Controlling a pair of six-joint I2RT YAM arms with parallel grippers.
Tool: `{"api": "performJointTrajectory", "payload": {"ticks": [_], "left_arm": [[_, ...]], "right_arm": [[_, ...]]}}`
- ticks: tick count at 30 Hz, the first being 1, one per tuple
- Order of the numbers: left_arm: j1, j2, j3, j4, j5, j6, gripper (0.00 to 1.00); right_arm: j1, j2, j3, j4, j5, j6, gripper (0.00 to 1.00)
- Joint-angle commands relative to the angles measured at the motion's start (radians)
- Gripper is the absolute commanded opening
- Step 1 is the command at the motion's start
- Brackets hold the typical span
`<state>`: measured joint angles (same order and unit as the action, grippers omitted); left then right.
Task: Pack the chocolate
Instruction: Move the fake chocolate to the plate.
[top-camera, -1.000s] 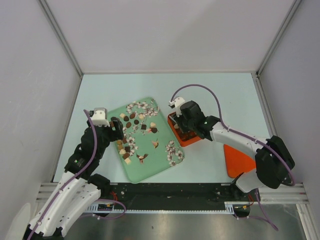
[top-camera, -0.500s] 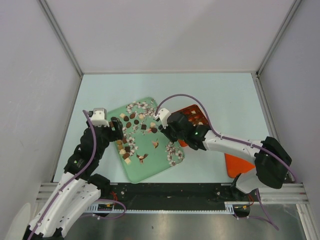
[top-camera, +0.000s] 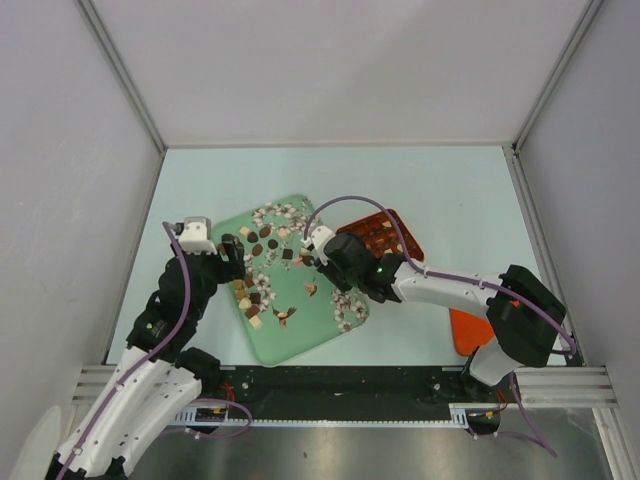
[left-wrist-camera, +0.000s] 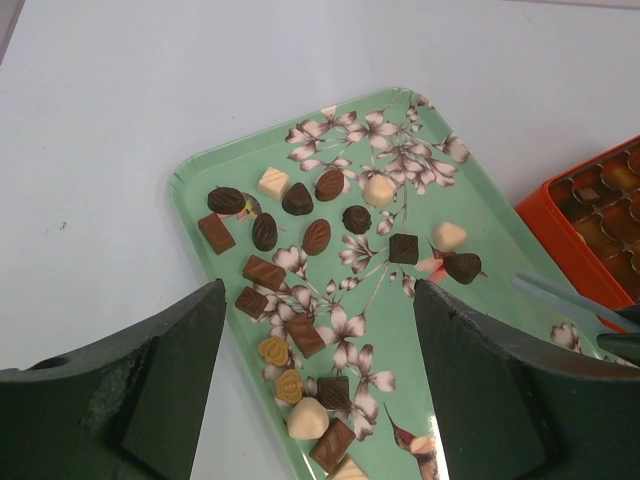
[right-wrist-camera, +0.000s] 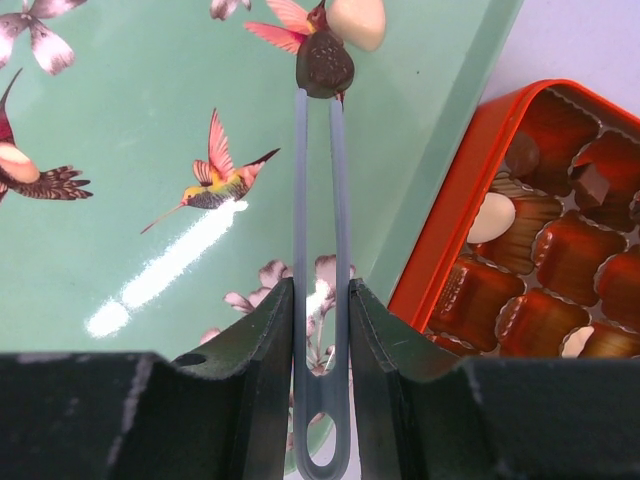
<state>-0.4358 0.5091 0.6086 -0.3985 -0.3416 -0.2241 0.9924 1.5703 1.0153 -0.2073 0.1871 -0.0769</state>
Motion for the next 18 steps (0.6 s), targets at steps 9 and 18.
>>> {"api": "performJointTrajectory", "payload": {"ticks": [9, 18], "left_arm": [[0.008, -0.024, 0.0, 0.02, -0.028, 0.017, 0.81], [0.008, -0.058, 0.0, 0.013, -0.062, 0.015, 0.81]], "right_arm": [[0.012, 0.022, 0.005, -0.018, 0.069, 0.071, 0.31], [0.012, 0.027, 0.005, -0.027, 0.117, 0.123, 0.3]]}}
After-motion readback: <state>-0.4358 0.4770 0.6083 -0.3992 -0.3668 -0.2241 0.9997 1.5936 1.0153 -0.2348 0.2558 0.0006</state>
